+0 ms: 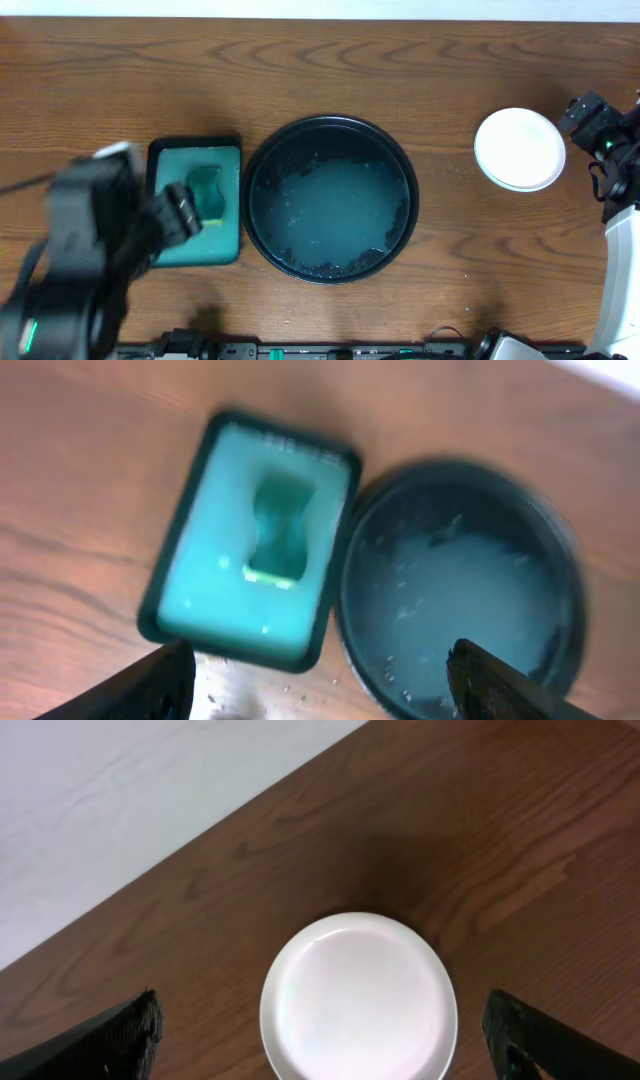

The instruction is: Clean dirty plates on tray and stack at the side

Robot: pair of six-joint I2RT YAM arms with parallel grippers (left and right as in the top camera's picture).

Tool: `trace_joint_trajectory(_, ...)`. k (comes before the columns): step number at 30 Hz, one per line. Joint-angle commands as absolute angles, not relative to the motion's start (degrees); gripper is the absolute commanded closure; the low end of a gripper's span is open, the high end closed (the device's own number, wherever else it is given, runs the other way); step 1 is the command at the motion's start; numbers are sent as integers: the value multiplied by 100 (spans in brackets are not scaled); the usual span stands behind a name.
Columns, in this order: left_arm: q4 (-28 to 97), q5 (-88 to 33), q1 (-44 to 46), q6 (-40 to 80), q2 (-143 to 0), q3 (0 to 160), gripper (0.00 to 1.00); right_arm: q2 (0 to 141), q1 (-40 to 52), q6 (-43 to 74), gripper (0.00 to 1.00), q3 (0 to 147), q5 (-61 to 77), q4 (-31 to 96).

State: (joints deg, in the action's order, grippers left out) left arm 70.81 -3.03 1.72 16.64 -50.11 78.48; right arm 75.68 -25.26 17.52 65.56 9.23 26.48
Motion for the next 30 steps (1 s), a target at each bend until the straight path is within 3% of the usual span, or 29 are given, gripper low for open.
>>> trace_joint_trajectory(1, 7284, -233, 174, 1455, -4244, 8036, 19, 7544, -2432, 1623, 1, 6626, 952, 2720)
trace_joint_trajectory(11, 7817, -226, 174, 1466, -2716, 8016, 19, 7544, -2434, 1621, 1, 6626, 923, 2696)
trace_joint_trajectory(30, 8077, -252, 174, 1568, -2641, 7931, 19, 7544, -2432, 1623, 1, 6626, 952, 3433)
